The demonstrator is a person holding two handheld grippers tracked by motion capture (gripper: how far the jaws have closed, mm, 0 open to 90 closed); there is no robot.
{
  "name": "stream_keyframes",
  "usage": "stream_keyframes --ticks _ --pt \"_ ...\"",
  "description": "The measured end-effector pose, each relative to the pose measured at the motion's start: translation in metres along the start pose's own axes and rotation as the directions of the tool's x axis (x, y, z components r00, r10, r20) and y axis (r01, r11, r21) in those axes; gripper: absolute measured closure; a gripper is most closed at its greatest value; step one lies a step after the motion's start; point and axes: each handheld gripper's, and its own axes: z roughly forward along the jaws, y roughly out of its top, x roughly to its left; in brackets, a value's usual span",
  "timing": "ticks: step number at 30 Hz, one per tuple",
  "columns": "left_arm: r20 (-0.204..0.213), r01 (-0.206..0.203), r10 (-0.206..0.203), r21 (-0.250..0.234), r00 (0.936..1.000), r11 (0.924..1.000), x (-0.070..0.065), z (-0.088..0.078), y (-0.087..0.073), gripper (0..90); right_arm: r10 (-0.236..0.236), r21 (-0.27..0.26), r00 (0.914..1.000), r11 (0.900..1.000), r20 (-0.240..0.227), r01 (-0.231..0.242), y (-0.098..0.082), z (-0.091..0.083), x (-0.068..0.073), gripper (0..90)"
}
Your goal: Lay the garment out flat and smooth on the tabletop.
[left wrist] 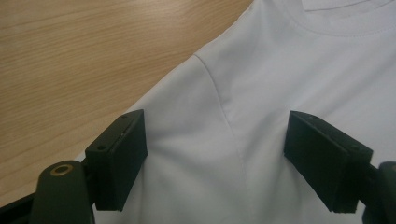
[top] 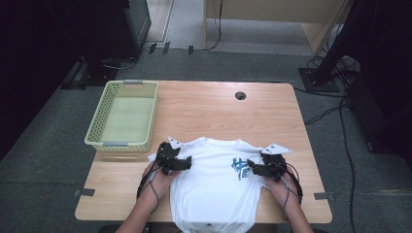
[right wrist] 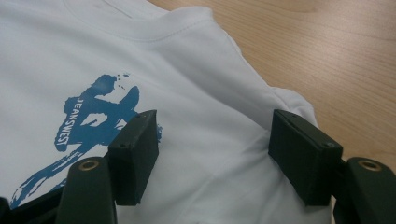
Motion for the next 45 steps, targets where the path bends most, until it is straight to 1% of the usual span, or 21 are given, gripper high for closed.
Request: stream_keyframes --ticks 6,15,17,22,24,28,31,32,34,35,39,40,45 --pt "0.001 -0.003 0.003 -0.010 1.0000 0.9999 0.005 0.006 0.005 21.4 -0.008 0.000 0.9997 1.000 -0.025 0.008 0.005 0.005 -0.008 32.3" --pt "-0.017 0.021 -0.021 -0.010 0.9996 0.9997 0.012 0.015 0.017 21.4 0.003 0.000 0.9998 1.000 -0.018 -0.003 0.015 0.015 -0.019 32.5" --pt "-0.022 0.028 -0.028 -0.015 0.9994 0.9995 0.013 0.017 0.019 21.4 0.016 0.000 0.9997 1.000 -0.020 -0.016 0.018 0.018 -0.022 32.5" --pt "-0.028 0.033 -0.034 -0.026 0.9990 0.9991 0.016 0.021 0.022 21.4 0.026 -0.003 0.9995 1.000 -0.016 -0.026 0.025 0.025 -0.027 32.6" --pt "-0.029 0.033 -0.034 -0.031 0.9990 0.9990 0.017 0.023 0.023 21.4 0.018 -0.006 0.9998 1.000 -0.010 -0.018 0.026 0.027 -0.028 32.7" --pt "-0.028 0.033 -0.034 -0.031 0.9990 0.9990 0.018 0.024 0.025 21.3 -0.002 0.010 1.0000 1.000 0.004 0.002 0.030 0.030 -0.028 32.7" --pt "-0.023 0.028 -0.028 -0.037 0.9993 0.9989 0.019 0.025 0.025 21.3 0.000 -0.003 1.0000 1.000 0.003 0.000 0.030 0.031 -0.031 33.6" --pt "-0.021 0.025 -0.026 -0.042 0.9994 0.9988 0.019 0.025 0.025 21.3 0.015 -0.020 0.9999 1.000 0.005 -0.015 0.029 0.031 -0.032 36.0" --pt "-0.021 0.027 -0.028 -0.044 0.9994 0.9987 0.019 0.025 0.025 21.3 0.016 -0.028 0.9999 0.999 0.007 -0.016 0.028 0.031 -0.033 36.2" --pt "-0.023 0.027 -0.028 -0.046 0.9993 0.9986 0.019 0.025 0.024 21.3 0.010 -0.031 0.9999 0.999 0.012 -0.009 0.028 0.032 -0.033 36.2" --pt "-0.024 0.026 -0.027 -0.054 0.9993 0.9982 0.019 0.025 0.023 21.2 0.014 -0.037 0.9998 0.999 0.016 -0.014 0.027 0.032 -0.033 36.2" --pt "-0.020 0.023 -0.024 -0.065 0.9995 0.9976 0.019 0.025 0.022 21.2 0.013 -0.038 0.9997 0.999 0.018 -0.013 0.027 0.032 -0.033 36.2" --pt "-0.021 0.023 -0.025 -0.081 0.9995 0.9965 0.018 0.026 0.021 20.0 0.011 -0.040 0.9996 0.999 0.025 -0.010 0.027 0.033 -0.032 36.1"
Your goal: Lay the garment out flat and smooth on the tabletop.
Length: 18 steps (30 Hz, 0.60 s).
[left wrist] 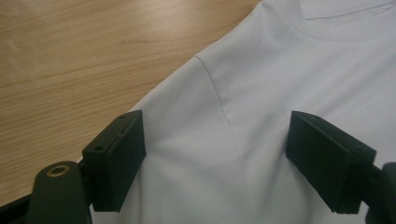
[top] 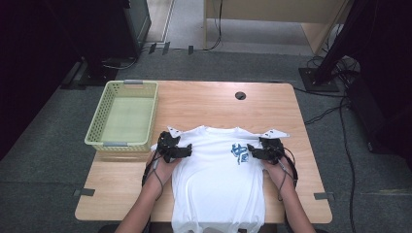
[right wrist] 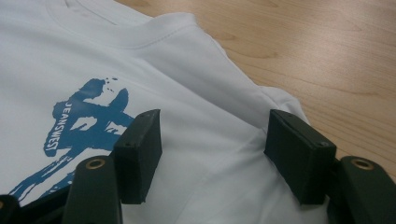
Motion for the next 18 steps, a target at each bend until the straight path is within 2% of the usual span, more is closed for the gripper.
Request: stream_keyframes --ticks 3,4,12,15,16,17,18 --pt "0.013 -0.013 0.014 -0.023 0.9998 0.9996 0.0005 0.0009 -0.0021 19.3 -0.005 0.003 1.0000 1.000 -0.003 0.005 0.0000 0.0002 0.0008 33.4" --pt "0.032 -0.029 0.030 -0.046 0.9990 0.9985 0.0015 0.0028 -0.0036 17.3 -0.004 0.002 1.0000 1.000 -0.001 0.004 0.0001 0.0002 0.0010 33.3" --pt "0.041 -0.037 0.038 -0.046 0.9984 0.9983 0.0022 0.0035 -0.0029 17.1 0.008 0.000 0.9999 1.000 0.009 -0.008 0.0005 0.0006 0.0007 36.3" --pt "0.041 -0.036 0.038 -0.046 0.9984 0.9983 0.0022 0.0035 -0.0029 17.1 0.035 -0.009 0.9993 0.999 0.013 -0.035 -0.0006 -0.0015 -0.0007 38.3" --pt "0.041 -0.036 0.038 -0.046 0.9984 0.9983 0.0022 0.0036 -0.0029 17.1 0.046 -0.012 0.9988 0.999 0.018 -0.046 -0.0006 -0.0023 -0.0005 38.4" --pt "0.041 -0.036 0.038 -0.046 0.9984 0.9983 0.0022 0.0035 -0.0029 17.1 0.042 -0.017 0.9982 0.999 0.043 -0.041 -0.0003 -0.0043 0.0011 39.3" --pt "0.041 -0.036 0.038 -0.046 0.9984 0.9983 0.0022 0.0035 -0.0029 17.1 0.042 -0.017 0.9982 0.999 0.043 -0.041 -0.0003 -0.0043 0.0011 39.3"
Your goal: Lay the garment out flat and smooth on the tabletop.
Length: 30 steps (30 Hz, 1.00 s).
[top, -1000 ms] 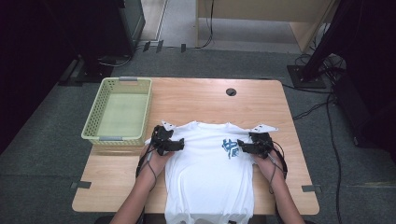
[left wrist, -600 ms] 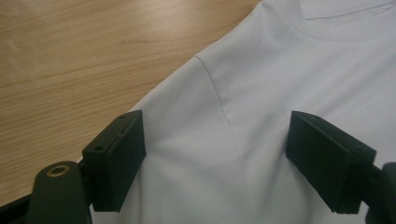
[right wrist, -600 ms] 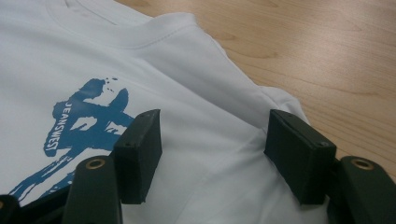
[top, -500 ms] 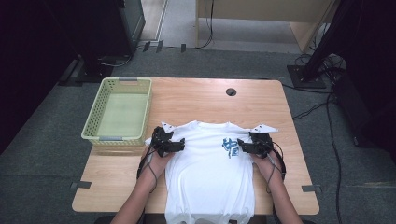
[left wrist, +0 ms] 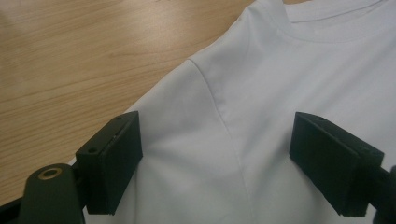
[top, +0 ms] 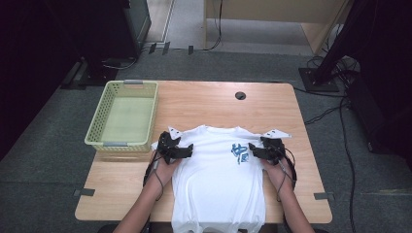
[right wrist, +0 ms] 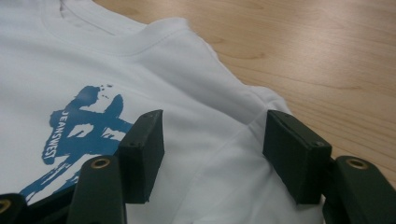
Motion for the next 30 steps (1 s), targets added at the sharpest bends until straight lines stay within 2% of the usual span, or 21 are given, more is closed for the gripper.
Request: stream_keyframes --ticks 5,14,23,30 --pt "0.000 0.000 0.000 0.000 1.0000 1.0000 0.000 0.000 0.000 17.2 0.009 0.006 0.9999 1.000 0.007 -0.009 -0.001 -0.004 0.001 38.3" --pt "0.000 0.000 0.000 0.000 1.0000 1.0000 0.000 0.000 0.000 17.2 0.017 -0.003 0.9994 1.000 0.030 -0.017 -0.004 -0.020 -0.008 38.8" --pt "0.000 0.000 0.000 0.000 1.0000 1.0000 0.000 0.000 0.000 17.2 0.034 -0.007 0.9987 0.999 0.038 -0.034 -0.005 -0.027 -0.011 40.4" --pt "0.000 0.000 0.000 0.000 1.0000 1.0000 0.000 0.000 0.000 17.1 0.038 -0.013 0.9984 0.999 0.042 -0.037 -0.007 -0.036 -0.008 41.6"
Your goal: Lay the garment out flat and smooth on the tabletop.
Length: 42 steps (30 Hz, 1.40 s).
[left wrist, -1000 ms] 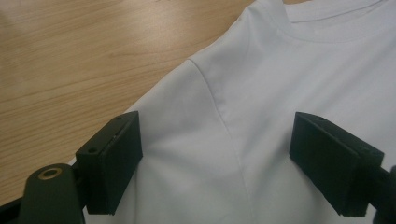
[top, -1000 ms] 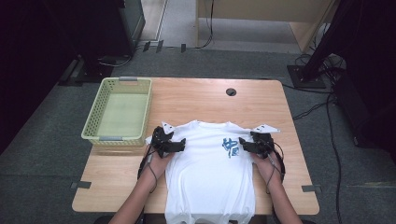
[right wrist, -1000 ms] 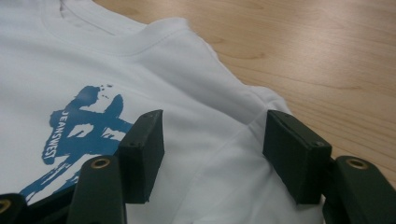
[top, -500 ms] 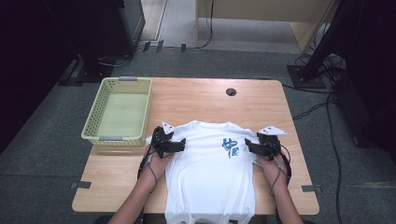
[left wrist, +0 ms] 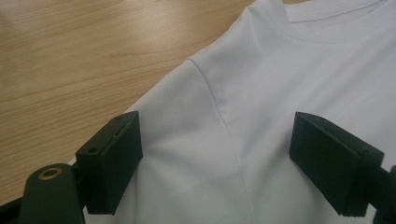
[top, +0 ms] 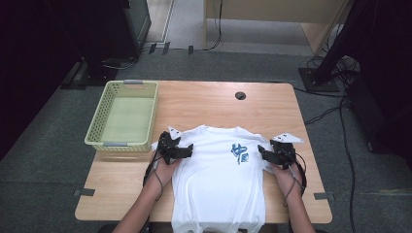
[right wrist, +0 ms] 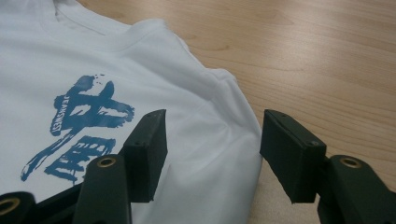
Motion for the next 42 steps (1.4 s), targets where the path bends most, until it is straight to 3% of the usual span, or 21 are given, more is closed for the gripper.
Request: stream_keyframes --ticks 23,29,33,35,36,42 --pt "0.000 0.000 0.000 0.000 1.0000 1.0000 0.000 0.000 0.000 17.1 0.007 0.021 0.9999 1.000 0.011 -0.007 -0.010 -0.012 0.006 43.3" --pt "0.000 0.000 0.000 0.000 1.0000 1.0000 0.000 0.000 0.000 17.1 0.014 0.046 0.9999 0.999 0.009 -0.014 -0.014 -0.011 0.003 47.9" --pt "0.000 0.000 0.000 0.000 1.0000 1.0000 0.000 0.000 0.000 17.1 0.023 0.065 0.9997 0.998 0.005 -0.023 -0.016 -0.007 -0.002 55.3" --pt "0.000 0.000 0.000 0.000 1.0000 1.0000 0.000 0.000 0.000 17.2 0.027 0.074 0.9996 0.997 0.000 -0.027 -0.017 -0.006 -0.003 62.9" --pt "0.001 0.000 0.000 0.000 1.0000 1.0000 0.000 0.000 0.000 17.1 0.028 0.078 0.9996 0.997 -0.001 -0.028 -0.017 -0.006 -0.003 71.5" --pt "0.000 0.000 0.000 0.000 1.0000 1.0000 0.000 0.000 0.000 17.1 0.047 0.085 0.9988 0.995 0.011 -0.048 -0.015 -0.007 -0.004 85.9"
